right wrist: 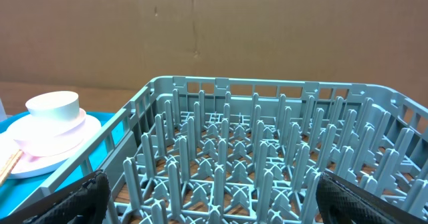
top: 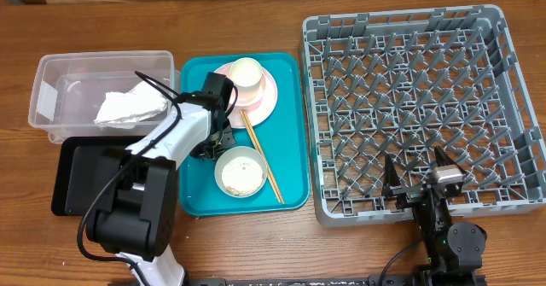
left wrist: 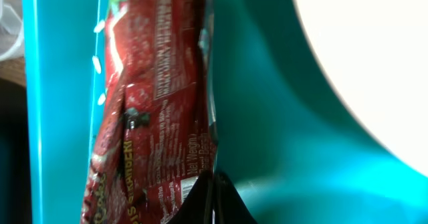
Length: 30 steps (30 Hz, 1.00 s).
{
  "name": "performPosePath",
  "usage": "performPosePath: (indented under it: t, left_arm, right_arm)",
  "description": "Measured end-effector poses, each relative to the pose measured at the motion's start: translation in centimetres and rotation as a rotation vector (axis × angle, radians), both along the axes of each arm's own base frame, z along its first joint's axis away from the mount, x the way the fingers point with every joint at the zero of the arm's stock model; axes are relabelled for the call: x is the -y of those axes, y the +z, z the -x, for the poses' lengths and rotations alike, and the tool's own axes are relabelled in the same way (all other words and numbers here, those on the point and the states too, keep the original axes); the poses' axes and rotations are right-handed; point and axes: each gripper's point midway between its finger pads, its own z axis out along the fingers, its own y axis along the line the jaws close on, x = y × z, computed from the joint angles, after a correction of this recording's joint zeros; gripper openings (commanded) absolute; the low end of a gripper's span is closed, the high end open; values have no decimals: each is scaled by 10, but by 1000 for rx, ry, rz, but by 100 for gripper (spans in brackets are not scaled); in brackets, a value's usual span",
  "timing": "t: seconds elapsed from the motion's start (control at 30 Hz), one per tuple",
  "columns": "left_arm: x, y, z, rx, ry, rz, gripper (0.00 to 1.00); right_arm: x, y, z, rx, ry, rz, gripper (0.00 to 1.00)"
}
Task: Sort waste into correct bins and load items into the dishwasher
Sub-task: 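Move the left gripper to the red snack wrapper and grasp it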
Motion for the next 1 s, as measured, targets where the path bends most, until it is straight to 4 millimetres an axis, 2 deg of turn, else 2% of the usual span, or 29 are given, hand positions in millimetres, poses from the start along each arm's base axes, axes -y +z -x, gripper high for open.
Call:
performPosePath:
  t: [0.1, 0.33, 0.47, 0.77, 0.9, 1.0]
  left_arm:
    - [0, 6, 3, -26, -3, -1, 4]
    - [16, 46, -28, 69, -20, 66, 4]
    - [23, 62, -30, 100, -29, 111, 4]
    - [23, 62, -13, 32, -53, 120, 4]
    - [23, 61, -12, 31, -55, 119, 5]
    - [23, 56, -13, 39, -56, 121, 10]
  right_arm:
    - [0, 0, 0, 0, 0, 0, 100]
    - [0, 0, 0, 0, 0, 0, 100]
    - [0, 0, 0, 0, 0, 0, 100]
    - [0, 0, 0, 0, 0, 0, 100]
    - [0, 0, 0, 0, 0, 0, 100]
    - [0, 0, 0, 0, 0, 0, 100]
